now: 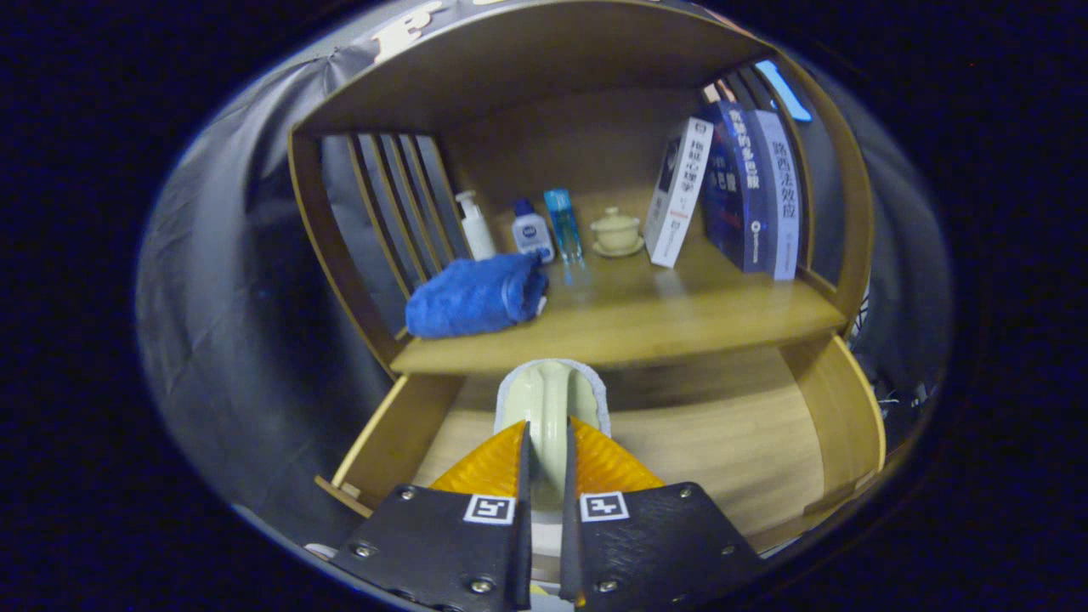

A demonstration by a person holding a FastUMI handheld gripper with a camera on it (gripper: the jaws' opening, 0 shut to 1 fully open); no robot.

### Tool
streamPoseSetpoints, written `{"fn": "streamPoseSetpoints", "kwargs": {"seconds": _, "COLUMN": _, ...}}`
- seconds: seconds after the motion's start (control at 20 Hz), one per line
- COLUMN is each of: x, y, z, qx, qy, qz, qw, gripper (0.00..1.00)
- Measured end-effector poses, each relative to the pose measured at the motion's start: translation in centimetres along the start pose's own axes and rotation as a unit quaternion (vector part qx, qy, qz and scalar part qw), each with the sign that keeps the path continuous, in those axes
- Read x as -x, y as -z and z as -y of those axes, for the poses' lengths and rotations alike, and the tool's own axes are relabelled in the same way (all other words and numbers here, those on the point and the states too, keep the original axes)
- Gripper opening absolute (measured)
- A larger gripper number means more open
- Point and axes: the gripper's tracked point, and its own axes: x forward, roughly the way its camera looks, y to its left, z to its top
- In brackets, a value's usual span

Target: Pull open the drawer, take out the items inside it, and place them on the countertop above the cabinet.

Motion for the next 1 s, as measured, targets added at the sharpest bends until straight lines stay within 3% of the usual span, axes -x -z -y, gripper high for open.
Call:
{"fn": "streamPoseSetpoints", "kwargs": {"seconds": 0.25, "x": 3.9, "y": -7.0, "z": -1.3, "qx": -0.002, "qy": -0.010, "qz": 0.126, "qw": 0.992, "gripper": 0.14}}
{"fn": "streamPoseSetpoints", "kwargs": {"seconds": 0.55, "x": 5.6, "y": -13.6, "z": -0.4, "qx": 0.027, "qy": 0.037, "qz": 0.216, "qw": 0.975, "gripper": 0.13}}
{"fn": "streamPoseSetpoints", "kwargs": {"seconds": 0.7, "x": 3.6, "y": -15.6, "z": 1.2, "qx": 0.053, "qy": 0.091, "qz": 0.215, "qw": 0.971, "gripper": 0.13}}
{"fn": "streamPoseSetpoints", "kwargs": {"seconds": 1.0, "x": -3.9, "y": -15.8, "z": 3.0, "qx": 0.080, "qy": 0.122, "qz": 0.137, "qw": 0.980, "gripper": 0.14}}
